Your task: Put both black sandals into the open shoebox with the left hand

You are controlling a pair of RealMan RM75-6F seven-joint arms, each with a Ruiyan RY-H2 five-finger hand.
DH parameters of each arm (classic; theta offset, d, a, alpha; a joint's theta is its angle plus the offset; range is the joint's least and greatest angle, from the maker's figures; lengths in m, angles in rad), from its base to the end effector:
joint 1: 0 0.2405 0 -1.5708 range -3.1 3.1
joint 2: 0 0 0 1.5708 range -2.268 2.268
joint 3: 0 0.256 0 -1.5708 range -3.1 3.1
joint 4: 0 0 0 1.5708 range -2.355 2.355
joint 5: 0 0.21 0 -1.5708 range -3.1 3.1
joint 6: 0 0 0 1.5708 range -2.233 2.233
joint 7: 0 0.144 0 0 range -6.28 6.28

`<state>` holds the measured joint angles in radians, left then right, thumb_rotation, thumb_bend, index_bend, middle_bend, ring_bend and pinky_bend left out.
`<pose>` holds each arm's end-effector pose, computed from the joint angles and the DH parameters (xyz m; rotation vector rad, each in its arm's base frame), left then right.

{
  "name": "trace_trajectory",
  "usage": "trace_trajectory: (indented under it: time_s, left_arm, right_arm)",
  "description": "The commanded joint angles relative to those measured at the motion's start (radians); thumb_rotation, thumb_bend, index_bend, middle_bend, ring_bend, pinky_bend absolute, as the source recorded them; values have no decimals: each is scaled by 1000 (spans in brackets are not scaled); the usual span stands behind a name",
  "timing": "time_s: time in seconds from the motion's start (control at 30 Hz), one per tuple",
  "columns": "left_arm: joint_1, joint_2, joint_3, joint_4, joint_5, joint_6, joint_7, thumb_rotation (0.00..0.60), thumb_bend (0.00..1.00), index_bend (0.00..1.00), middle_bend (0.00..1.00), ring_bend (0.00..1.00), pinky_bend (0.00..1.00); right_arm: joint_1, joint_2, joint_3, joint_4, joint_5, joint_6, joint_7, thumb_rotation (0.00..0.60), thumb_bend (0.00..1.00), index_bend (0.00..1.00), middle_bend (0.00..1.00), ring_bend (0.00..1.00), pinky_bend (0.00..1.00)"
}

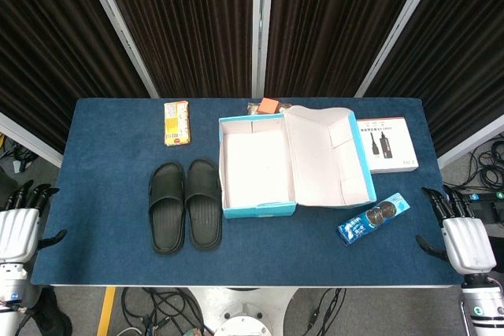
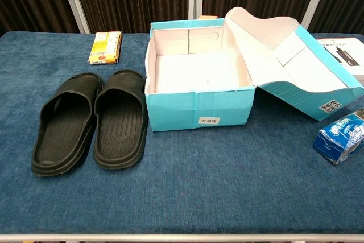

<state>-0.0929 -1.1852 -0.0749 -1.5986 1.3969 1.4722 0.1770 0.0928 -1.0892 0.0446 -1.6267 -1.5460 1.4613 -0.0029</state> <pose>-0.3187 0.1879 0.1459 -1.3396 -0.8494 -0.7727 -0.3047 -0.1820 0.1608 1.4506 -0.8864 0.9054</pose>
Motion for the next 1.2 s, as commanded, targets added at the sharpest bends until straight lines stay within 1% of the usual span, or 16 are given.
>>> trace_trajectory:
  time_s: [0.03, 0.27, 0.4, 0.5, 0.57, 0.63, 0.67, 0.73, 0.77, 0.8, 0.87, 0.93, 1.0, 1.07, 1.17, 1.2]
  left_arm:
    - [-1, 0, -1, -1, -2, -2, 1, 600, 12, 219, 175, 62, 145]
    - [-9, 4, -6, -13, 3, -4, 10, 600, 11, 219, 175, 62, 145]
    - [-33, 7, -26, -16, 8, -15, -1, 600, 11, 219, 175, 62, 147]
    - [-74, 10, -49, -11, 8, -59, -19, 600, 8, 219, 175, 66, 154]
    - [-107, 20, -65, -17, 2, -101, -45, 600, 6, 219, 175, 99, 169]
    - [-151, 37, -87, -32, -8, -165, -103, 600, 3, 219, 175, 161, 214]
    - [-171, 45, -98, -37, -15, -195, -126, 600, 2, 219, 177, 211, 265]
    - [-224, 60, -120, -43, -26, -272, -177, 600, 2, 219, 181, 370, 421]
    - [-248, 66, -129, -44, -35, -309, -198, 600, 2, 219, 183, 435, 475]
    - [-280, 71, -140, -47, -50, -360, -222, 600, 2, 219, 187, 539, 558]
    - [-329, 68, -160, -42, -75, -428, -244, 600, 2, 219, 197, 635, 655]
    - [-389, 58, -176, -31, -104, -503, -228, 600, 2, 219, 206, 681, 723]
    - [-451, 44, -186, -20, -141, -575, -172, 600, 2, 217, 210, 704, 764]
    - [-504, 27, -192, -13, -182, -631, -113, 600, 1, 211, 209, 713, 781]
    - [-595, 4, -194, -9, -284, -732, -5, 600, 0, 176, 195, 716, 785]
    - [-630, -8, -193, -6, -333, -761, 34, 600, 0, 164, 190, 717, 785]
  right_arm:
    - [0, -1, -1, 1, 0, 0, 2, 600, 104, 88, 142, 0, 81]
    - [0, 3, -2, 4, -7, 5, 10, 600, 104, 88, 142, 0, 81]
    - [-2, 4, 0, 11, -14, 16, 21, 600, 104, 88, 142, 0, 81]
    - [1, 12, 3, 12, -18, 20, 25, 600, 104, 88, 142, 0, 81]
    - [3, 19, 6, 11, -26, 27, 24, 600, 104, 88, 142, 0, 81]
    - [3, 30, 9, 7, -34, 37, 23, 600, 103, 88, 142, 0, 81]
    - [3, 35, 11, 5, -36, 41, 23, 600, 104, 88, 142, 0, 81]
    - [4, 48, 16, -2, -41, 50, 19, 600, 104, 88, 142, 0, 81]
    - [4, 53, 18, -5, -43, 55, 17, 600, 104, 88, 142, 0, 81]
    - [3, 59, 20, -10, -46, 61, 14, 600, 104, 88, 142, 0, 81]
    - [2, 67, 22, -16, -52, 69, 12, 600, 103, 88, 142, 0, 81]
    - [1, 75, 21, -23, -59, 75, 13, 600, 104, 88, 142, 0, 81]
    - [0, 83, 20, -28, -63, 78, 13, 600, 104, 88, 142, 0, 81]
    - [-1, 89, 20, -32, -64, 80, 10, 600, 104, 88, 142, 0, 81]
    - [-6, 94, 19, -34, -65, 88, 10, 600, 103, 88, 142, 0, 81]
    - [-8, 94, 19, -33, -64, 91, 13, 600, 103, 88, 142, 0, 81]
